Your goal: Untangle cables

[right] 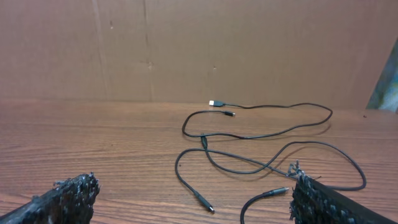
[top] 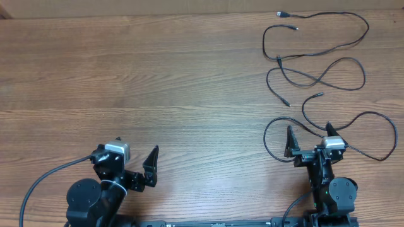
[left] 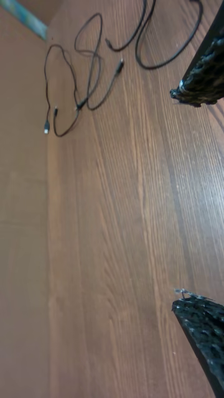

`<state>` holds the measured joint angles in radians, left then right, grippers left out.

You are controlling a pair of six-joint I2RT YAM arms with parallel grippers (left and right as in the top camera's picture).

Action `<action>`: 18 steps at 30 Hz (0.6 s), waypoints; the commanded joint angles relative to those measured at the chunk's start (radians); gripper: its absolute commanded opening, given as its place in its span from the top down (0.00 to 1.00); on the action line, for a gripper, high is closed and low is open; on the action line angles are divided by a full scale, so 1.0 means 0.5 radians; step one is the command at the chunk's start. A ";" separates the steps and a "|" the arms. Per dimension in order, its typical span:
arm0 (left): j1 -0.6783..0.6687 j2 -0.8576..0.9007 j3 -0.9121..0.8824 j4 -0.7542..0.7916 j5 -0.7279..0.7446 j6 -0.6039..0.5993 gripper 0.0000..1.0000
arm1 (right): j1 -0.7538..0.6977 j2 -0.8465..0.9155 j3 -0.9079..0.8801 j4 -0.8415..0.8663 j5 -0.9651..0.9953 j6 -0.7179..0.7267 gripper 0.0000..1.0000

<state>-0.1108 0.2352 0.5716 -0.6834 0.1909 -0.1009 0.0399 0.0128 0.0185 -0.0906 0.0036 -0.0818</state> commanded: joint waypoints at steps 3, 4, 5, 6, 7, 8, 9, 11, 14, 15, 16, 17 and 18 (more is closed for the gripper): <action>0.079 -0.147 -0.159 0.018 0.015 -0.009 0.00 | -0.004 -0.020 -0.021 0.011 -0.004 0.012 0.00; 0.093 -0.179 -0.193 0.027 0.027 -0.009 0.01 | -0.004 -0.020 -0.021 0.011 -0.004 0.012 0.00; 0.106 -0.204 -0.221 0.036 0.026 -0.021 0.01 | -0.004 -0.020 -0.021 0.011 -0.004 0.013 0.00; 0.121 -0.236 -0.253 0.042 0.026 -0.043 0.00 | -0.004 -0.020 -0.021 0.011 -0.004 0.012 0.00; 0.134 -0.262 -0.279 0.050 0.026 -0.067 0.01 | -0.004 -0.020 -0.021 0.011 -0.004 0.012 0.00; 0.150 -0.299 -0.314 0.069 0.026 -0.091 0.01 | -0.004 -0.020 -0.021 0.011 -0.004 0.012 0.00; 0.162 -0.329 -0.340 0.085 0.025 -0.114 0.00 | -0.004 -0.020 -0.021 0.011 -0.004 0.012 0.00; 0.186 -0.389 -0.392 0.127 0.025 -0.127 0.00 | -0.004 -0.020 -0.021 0.011 -0.004 0.012 0.00; 0.224 -0.465 -0.465 0.204 0.026 -0.127 0.00 | -0.004 -0.020 -0.021 0.011 -0.004 0.012 0.00; 0.231 -0.465 -0.482 0.232 0.025 -0.127 0.00 | -0.004 -0.020 -0.021 0.011 -0.004 0.013 0.00; 0.240 -0.463 -0.498 0.256 0.025 -0.127 0.00 | -0.004 -0.020 -0.021 0.011 -0.004 0.012 0.00; 0.248 -0.464 -0.507 0.270 0.026 -0.127 0.00 | -0.004 -0.020 -0.021 0.011 -0.004 0.013 0.00; 0.251 -0.464 -0.513 0.275 0.026 -0.127 0.00 | -0.004 -0.020 -0.021 0.011 -0.004 0.012 0.00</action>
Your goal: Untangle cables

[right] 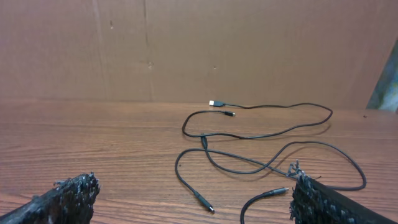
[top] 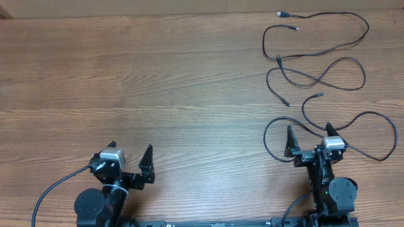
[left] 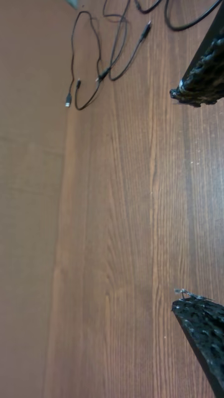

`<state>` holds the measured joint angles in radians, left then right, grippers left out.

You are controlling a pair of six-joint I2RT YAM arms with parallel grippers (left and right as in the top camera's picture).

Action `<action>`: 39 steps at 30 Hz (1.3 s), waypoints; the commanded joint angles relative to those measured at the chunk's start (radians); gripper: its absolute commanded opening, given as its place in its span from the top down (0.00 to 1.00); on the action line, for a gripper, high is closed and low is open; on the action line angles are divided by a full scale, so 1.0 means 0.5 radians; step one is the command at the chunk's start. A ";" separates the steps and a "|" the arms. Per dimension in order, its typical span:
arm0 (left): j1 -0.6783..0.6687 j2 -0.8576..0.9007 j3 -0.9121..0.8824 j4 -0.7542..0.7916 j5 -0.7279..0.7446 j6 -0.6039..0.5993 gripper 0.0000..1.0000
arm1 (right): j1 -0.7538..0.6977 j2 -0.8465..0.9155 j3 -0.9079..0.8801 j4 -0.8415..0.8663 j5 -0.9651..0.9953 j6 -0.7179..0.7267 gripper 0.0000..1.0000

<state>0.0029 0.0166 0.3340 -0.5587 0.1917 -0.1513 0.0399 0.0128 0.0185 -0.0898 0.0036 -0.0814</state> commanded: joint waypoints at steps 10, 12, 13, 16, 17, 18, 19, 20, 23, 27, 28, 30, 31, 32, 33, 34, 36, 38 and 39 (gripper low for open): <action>0.024 -0.027 -0.040 0.137 0.016 0.094 0.00 | -0.004 -0.020 -0.021 0.010 -0.004 0.012 0.00; 0.024 -0.027 -0.047 0.186 0.016 0.128 0.00 | -0.004 -0.020 -0.021 0.010 -0.004 0.011 0.00; 0.024 -0.027 -0.055 0.204 0.016 0.133 0.01 | -0.004 -0.020 -0.021 0.010 -0.004 0.011 0.00; 0.024 -0.027 -0.099 0.293 0.017 0.132 0.00 | -0.004 -0.020 -0.021 0.010 -0.004 0.012 0.00; 0.024 -0.027 -0.118 0.336 0.017 0.131 0.00 | -0.004 -0.020 -0.021 0.010 -0.004 0.011 0.00; 0.024 -0.027 -0.139 0.389 0.018 0.130 0.01 | -0.004 -0.020 -0.021 0.010 -0.004 0.011 0.00; 0.024 -0.027 -0.159 0.447 0.023 0.130 0.00 | -0.004 -0.020 -0.021 0.010 -0.004 0.012 0.00; 0.024 -0.027 -0.183 0.513 0.024 0.130 0.00 | -0.004 -0.020 -0.021 0.010 -0.004 0.011 0.00; 0.024 -0.027 -0.254 0.687 0.014 0.131 0.01 | -0.004 -0.020 -0.021 0.010 -0.004 0.011 0.00; 0.024 -0.027 -0.375 0.951 -0.038 0.096 0.00 | -0.004 -0.020 -0.021 0.010 -0.004 0.011 0.00; 0.024 -0.027 -0.411 1.024 -0.046 0.076 0.01 | -0.004 -0.020 -0.021 0.010 -0.004 0.012 0.00; 0.024 -0.027 -0.478 1.156 -0.046 0.061 0.00 | -0.004 -0.020 -0.021 0.010 -0.004 0.011 0.00; 0.024 -0.027 -0.510 1.219 -0.047 0.046 0.00 | -0.004 -0.020 -0.021 0.010 -0.004 0.012 0.00; 0.024 -0.027 -0.537 1.264 -0.048 0.029 0.00 | -0.004 -0.020 -0.021 0.010 -0.004 0.011 0.00; 0.024 -0.027 -0.570 1.322 -0.049 0.024 0.01 | -0.004 -0.020 -0.021 0.010 -0.004 0.011 0.00; 0.024 -0.027 -0.596 1.366 -0.049 0.023 0.00 | -0.004 -0.020 -0.021 0.010 -0.004 0.011 0.00; 0.024 -0.027 -0.653 1.469 -0.056 0.023 0.00 | -0.004 -0.020 -0.021 0.010 -0.004 0.012 0.00; 0.024 -0.027 -0.659 1.475 -0.092 0.007 0.01 | -0.004 -0.020 -0.021 0.010 -0.004 0.011 0.00; 0.025 -0.027 -0.659 1.478 -0.108 0.002 0.01 | -0.004 -0.020 -0.021 0.010 -0.004 0.012 0.00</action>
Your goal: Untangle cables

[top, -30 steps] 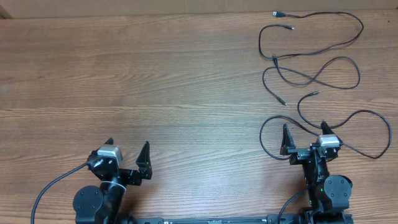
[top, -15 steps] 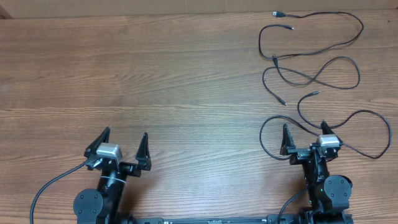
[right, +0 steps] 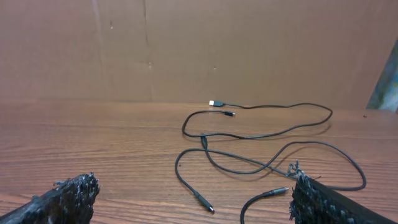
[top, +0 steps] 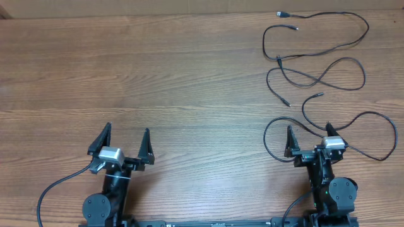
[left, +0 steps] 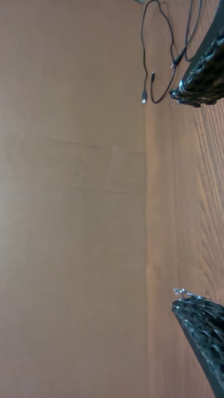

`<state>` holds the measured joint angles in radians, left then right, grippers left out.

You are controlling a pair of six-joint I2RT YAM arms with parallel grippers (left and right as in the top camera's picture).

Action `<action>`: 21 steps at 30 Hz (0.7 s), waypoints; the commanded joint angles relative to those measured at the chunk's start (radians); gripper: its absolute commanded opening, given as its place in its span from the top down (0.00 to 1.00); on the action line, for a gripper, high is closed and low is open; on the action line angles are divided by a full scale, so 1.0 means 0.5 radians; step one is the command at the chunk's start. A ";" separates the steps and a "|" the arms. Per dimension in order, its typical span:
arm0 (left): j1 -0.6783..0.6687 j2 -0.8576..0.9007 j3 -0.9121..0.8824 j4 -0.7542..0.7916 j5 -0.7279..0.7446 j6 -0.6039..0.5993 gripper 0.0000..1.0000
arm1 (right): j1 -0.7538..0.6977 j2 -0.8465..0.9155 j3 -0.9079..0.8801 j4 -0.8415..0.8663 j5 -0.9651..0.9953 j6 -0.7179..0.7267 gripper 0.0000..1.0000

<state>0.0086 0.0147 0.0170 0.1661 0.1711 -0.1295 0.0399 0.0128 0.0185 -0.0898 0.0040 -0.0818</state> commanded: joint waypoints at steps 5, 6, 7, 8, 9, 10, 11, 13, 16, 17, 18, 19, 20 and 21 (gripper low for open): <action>0.013 -0.024 -0.025 -0.037 -0.169 -0.050 0.00 | -0.004 -0.020 -0.021 0.010 -0.005 0.012 0.00; 0.014 -0.024 -0.025 -0.091 -0.195 -0.052 0.00 | -0.004 -0.020 -0.021 0.010 -0.005 0.012 0.00; 0.014 -0.024 -0.025 -0.145 -0.208 -0.056 0.00 | -0.004 -0.020 -0.021 0.010 -0.005 0.013 0.00; 0.018 -0.024 -0.025 -0.211 -0.209 -0.057 0.00 | -0.004 -0.020 -0.021 0.010 -0.005 0.012 0.00; 0.025 -0.024 -0.025 -0.268 -0.208 -0.064 0.00 | -0.004 -0.020 -0.021 0.010 -0.005 0.012 0.00; 0.034 -0.024 -0.025 -0.335 -0.208 -0.073 0.00 | -0.004 -0.020 -0.021 0.010 -0.005 0.012 0.00; 0.042 -0.024 -0.025 -0.394 -0.209 -0.073 0.01 | -0.004 -0.020 -0.021 0.010 -0.005 0.012 0.00; 0.061 -0.024 -0.025 -0.483 -0.217 -0.071 0.01 | -0.004 -0.020 -0.021 0.010 -0.005 0.012 0.00; 0.065 -0.024 -0.025 -0.487 -0.254 -0.052 0.00 | -0.004 -0.020 -0.021 0.010 -0.005 0.012 0.00; 0.065 -0.024 -0.025 -0.487 -0.253 -0.030 0.00 | -0.004 -0.020 -0.021 0.010 -0.005 0.013 0.00; 0.064 -0.024 -0.025 -0.487 -0.253 -0.004 0.01 | -0.004 -0.020 -0.021 0.010 -0.005 0.012 0.00; 0.064 -0.024 -0.025 -0.488 -0.253 0.014 0.00 | -0.004 -0.020 -0.021 0.010 -0.005 0.013 0.00; 0.064 -0.024 -0.025 -0.488 -0.253 0.044 0.01 | -0.004 -0.020 -0.021 0.010 -0.005 0.013 0.00; 0.064 -0.024 -0.025 -0.488 -0.255 0.069 0.00 | -0.004 -0.020 -0.021 0.010 -0.005 0.012 0.00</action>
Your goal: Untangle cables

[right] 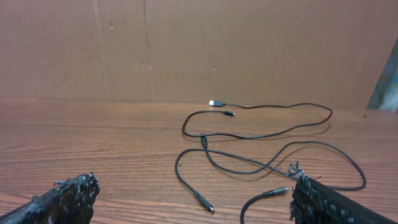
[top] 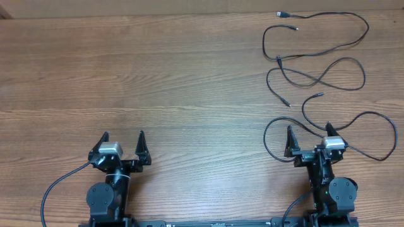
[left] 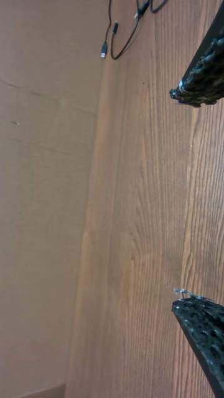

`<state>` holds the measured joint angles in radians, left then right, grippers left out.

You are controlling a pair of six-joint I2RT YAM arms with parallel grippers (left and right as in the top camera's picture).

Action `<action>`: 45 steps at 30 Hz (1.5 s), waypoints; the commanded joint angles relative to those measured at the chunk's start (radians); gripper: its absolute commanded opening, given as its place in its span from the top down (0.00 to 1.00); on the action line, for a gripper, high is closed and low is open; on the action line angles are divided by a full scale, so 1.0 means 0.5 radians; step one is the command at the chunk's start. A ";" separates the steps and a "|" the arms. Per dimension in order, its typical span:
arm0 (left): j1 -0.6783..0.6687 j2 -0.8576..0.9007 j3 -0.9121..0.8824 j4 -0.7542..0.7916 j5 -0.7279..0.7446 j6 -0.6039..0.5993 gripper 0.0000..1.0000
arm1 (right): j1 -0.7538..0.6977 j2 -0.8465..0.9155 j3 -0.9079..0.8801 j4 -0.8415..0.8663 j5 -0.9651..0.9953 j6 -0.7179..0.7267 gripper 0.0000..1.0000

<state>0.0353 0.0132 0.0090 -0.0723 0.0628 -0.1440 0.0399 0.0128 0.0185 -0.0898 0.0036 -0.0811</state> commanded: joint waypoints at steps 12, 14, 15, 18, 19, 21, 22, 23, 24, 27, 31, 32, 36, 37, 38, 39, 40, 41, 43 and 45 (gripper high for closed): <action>0.011 -0.021 -0.009 -0.018 -0.101 0.246 0.01 | -0.004 -0.020 -0.021 0.010 -0.004 0.011 0.00; 0.011 -0.021 -0.009 -0.020 -0.098 0.282 0.01 | -0.004 -0.020 -0.021 0.010 -0.004 0.011 0.00; 0.011 -0.021 -0.009 -0.020 -0.099 0.293 0.00 | -0.004 -0.020 -0.021 0.010 -0.004 0.011 0.00; 0.011 -0.021 -0.009 -0.019 -0.105 0.289 0.00 | -0.004 -0.020 -0.021 0.010 -0.004 0.011 0.00; 0.011 -0.021 -0.009 -0.019 -0.104 0.281 0.00 | -0.004 -0.020 -0.021 0.010 -0.004 0.011 0.00; 0.011 -0.021 -0.009 -0.020 -0.109 0.255 0.01 | -0.004 -0.020 -0.021 0.010 -0.004 0.011 0.00; 0.011 -0.021 -0.009 -0.020 -0.129 0.220 0.01 | -0.004 -0.020 -0.021 0.010 -0.004 0.011 0.00; 0.011 -0.021 -0.009 -0.018 -0.150 0.183 0.01 | -0.004 -0.020 -0.021 0.010 -0.004 0.011 0.00; 0.011 -0.021 -0.009 -0.017 -0.176 0.147 0.01 | -0.004 -0.020 -0.021 0.010 -0.004 0.011 0.00; 0.011 -0.021 -0.010 -0.014 -0.198 0.126 0.00 | -0.004 -0.020 -0.021 0.010 -0.004 0.011 0.00; 0.011 -0.021 -0.010 -0.014 -0.192 0.140 0.00 | -0.004 -0.020 -0.021 0.010 -0.004 0.011 0.00; 0.011 -0.021 -0.010 -0.014 -0.190 0.140 0.00 | -0.004 -0.020 -0.021 0.010 -0.004 0.011 0.00; 0.011 -0.021 -0.010 -0.018 -0.159 0.226 0.01 | -0.004 -0.020 -0.021 0.010 -0.004 0.011 0.00; 0.011 -0.021 -0.010 -0.018 -0.158 0.239 0.01 | -0.004 -0.020 -0.021 0.010 -0.004 0.011 0.00; 0.011 -0.021 -0.010 -0.018 -0.158 0.244 0.00 | -0.004 -0.020 -0.021 0.010 -0.004 0.011 0.00; 0.011 -0.021 -0.010 -0.018 -0.159 0.244 0.00 | -0.004 -0.020 -0.021 0.010 -0.004 0.011 0.00; 0.011 -0.021 -0.010 -0.018 -0.160 0.244 0.00 | -0.004 -0.020 -0.021 0.010 -0.004 0.011 0.00; 0.011 -0.021 -0.010 -0.017 -0.160 0.243 0.00 | -0.004 -0.020 -0.021 0.010 -0.004 0.011 0.00; 0.011 -0.021 -0.010 -0.017 -0.159 0.243 0.00 | -0.004 -0.020 -0.021 0.010 -0.004 0.011 0.00; 0.011 -0.021 -0.009 -0.017 -0.143 0.243 0.01 | -0.004 -0.020 -0.021 0.010 -0.004 0.011 0.00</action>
<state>0.0353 0.0132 0.0090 -0.0792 -0.0158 -0.0479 0.0399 0.0128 0.0185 -0.0902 0.0036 -0.0814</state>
